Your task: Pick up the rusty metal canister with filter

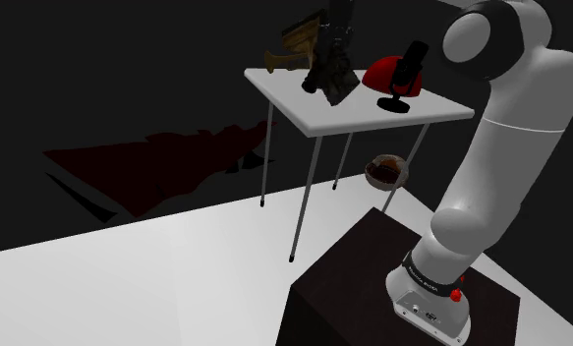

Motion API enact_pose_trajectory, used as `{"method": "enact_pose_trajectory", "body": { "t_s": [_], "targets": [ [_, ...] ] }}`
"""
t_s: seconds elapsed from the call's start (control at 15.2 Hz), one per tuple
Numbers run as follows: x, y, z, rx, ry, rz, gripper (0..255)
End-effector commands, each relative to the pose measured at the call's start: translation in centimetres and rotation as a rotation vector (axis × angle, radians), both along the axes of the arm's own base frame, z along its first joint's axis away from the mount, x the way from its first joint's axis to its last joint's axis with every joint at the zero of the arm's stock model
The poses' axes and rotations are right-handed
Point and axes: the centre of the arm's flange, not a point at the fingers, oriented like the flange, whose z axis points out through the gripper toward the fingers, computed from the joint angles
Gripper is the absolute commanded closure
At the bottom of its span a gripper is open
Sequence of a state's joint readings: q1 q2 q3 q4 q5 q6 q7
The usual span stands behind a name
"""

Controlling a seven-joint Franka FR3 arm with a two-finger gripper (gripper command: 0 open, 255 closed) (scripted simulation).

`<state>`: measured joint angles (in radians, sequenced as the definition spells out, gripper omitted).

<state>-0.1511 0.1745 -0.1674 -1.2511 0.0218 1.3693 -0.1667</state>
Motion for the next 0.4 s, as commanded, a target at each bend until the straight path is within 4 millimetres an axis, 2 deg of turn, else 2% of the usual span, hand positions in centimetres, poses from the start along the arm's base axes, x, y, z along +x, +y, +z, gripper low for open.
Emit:
{"method": "enact_pose_trajectory", "body": {
  "t_s": [0.0, 0.2, 0.33],
  "targets": [
    [0.0, 0.0, 1.3, 0.0, -0.001, 0.0, 255],
    [0.0, 0.0, 2.9, 0.0, -0.001, 0.0, 255],
    [-0.1, 0.0, 3.0, 0.0, -0.001, 0.0, 255]
  ]
}}
